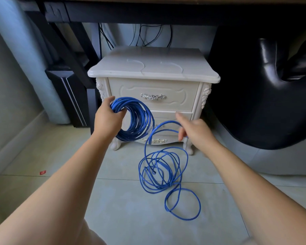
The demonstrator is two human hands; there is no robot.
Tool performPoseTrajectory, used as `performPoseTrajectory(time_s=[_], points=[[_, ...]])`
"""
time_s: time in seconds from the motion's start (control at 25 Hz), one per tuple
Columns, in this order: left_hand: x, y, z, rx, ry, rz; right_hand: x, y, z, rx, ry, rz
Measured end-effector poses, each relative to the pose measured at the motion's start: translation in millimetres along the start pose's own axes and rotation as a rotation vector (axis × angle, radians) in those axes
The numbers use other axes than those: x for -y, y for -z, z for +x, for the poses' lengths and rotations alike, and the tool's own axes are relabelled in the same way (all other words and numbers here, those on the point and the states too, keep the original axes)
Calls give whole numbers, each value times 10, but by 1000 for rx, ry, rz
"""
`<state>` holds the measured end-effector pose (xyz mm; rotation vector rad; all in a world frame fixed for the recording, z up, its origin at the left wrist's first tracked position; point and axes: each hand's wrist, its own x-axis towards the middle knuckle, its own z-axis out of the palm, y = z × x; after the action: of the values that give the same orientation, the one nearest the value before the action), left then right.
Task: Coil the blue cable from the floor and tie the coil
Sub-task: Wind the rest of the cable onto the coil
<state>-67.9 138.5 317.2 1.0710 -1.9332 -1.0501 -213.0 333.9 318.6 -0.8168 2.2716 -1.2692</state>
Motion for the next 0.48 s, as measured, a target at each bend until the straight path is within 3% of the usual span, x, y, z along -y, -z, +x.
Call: performPoseTrajectory(time_s=[0.08, 0.16, 0.32, 0.48], points=[[-18, -10, -18, 5, 21, -54, -64, -86, -12, 240, -19, -307], [-62, -45, -80, 26, 4, -99, -122, -236, -26, 303, -48, -382], [-193, -122, -253, 134, -133, -126, -100, -343, 26, 205, -113, 69], [-286, -200, -381, 268, -408, 33, -57, -295, 96, 77, 100, 142]])
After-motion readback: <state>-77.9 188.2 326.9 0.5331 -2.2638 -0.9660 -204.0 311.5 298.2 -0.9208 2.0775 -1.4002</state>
